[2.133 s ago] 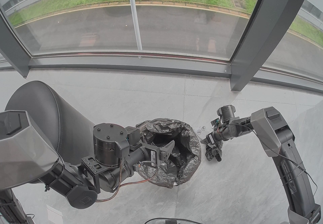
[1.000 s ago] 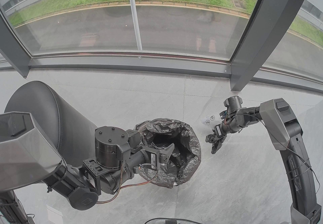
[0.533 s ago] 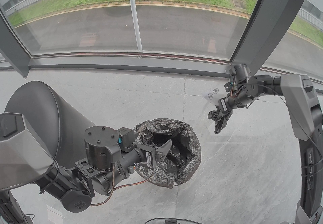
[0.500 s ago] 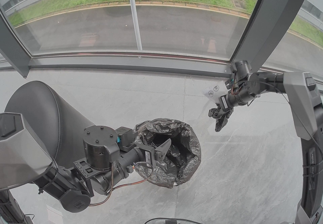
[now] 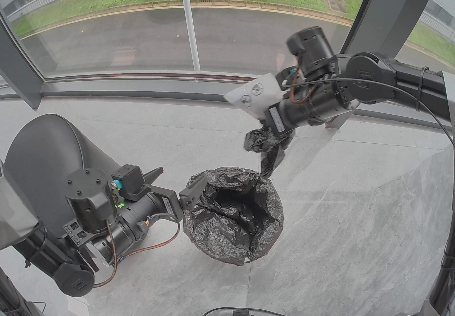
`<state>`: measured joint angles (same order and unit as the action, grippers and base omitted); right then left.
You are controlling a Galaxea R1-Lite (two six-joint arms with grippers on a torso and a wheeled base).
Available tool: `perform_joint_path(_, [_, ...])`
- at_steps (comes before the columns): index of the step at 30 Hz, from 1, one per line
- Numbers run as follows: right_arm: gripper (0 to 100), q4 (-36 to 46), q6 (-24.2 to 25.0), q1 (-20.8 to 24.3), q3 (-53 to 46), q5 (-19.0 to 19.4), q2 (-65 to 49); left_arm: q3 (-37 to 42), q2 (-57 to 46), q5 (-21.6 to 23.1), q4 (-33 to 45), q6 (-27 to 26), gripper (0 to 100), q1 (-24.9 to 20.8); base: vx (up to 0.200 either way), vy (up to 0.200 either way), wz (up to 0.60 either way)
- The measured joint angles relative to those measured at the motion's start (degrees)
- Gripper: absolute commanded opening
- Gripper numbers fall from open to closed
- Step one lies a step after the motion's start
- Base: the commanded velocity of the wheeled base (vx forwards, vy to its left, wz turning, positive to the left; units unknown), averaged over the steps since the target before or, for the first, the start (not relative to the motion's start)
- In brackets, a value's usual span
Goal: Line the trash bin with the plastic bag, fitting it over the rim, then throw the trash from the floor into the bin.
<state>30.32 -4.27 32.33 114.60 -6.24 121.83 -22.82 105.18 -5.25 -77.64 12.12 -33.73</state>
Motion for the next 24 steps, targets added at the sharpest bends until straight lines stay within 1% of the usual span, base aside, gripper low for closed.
perform_joint_path(2, [0, 0.06, 1.07, 3.80, 0.00, -1.66, -0.17, 0.39, -1.18, 0.68, -0.28, 0.00, 100, 1.40, 0.000, 0.000, 0.00])
perform_joint_path(4, [0, 0.15, 2.08, 6.56, 0.00, -3.33, 0.38, 0.61, -2.40, 1.16, -0.48, -0.05, 100, 2.47, 0.000, 0.000, 0.00])
perform_joint_path(10, [0, 0.33, 6.21, 12.73, 0.00, -8.37, 5.07, 0.80, -5.99, 1.76, -0.06, -0.30, 100, 5.02, 0.000, 0.000, 0.00])
perform_joint_path(15, [0, 0.35, 7.41, 14.91, 0.00, -10.48, 9.70, 0.85, -8.48, 1.87, 1.72, -0.41, 100, 5.79, 0.000, 0.000, 0.00])
perform_joint_path(20, [0, 0.37, 8.06, 15.43, 0.00, -13.39, 14.06, 0.78, -9.86, 1.95, 2.02, -0.46, 100, 6.45, 0.000, 0.000, 0.00])
perform_joint_path(24, [0, 0.41, 8.12, 14.85, 0.00, -13.92, 16.51, 0.77, -10.25, 1.97, 2.05, -0.46, 100, 6.67, 0.000, 0.000, 0.00])
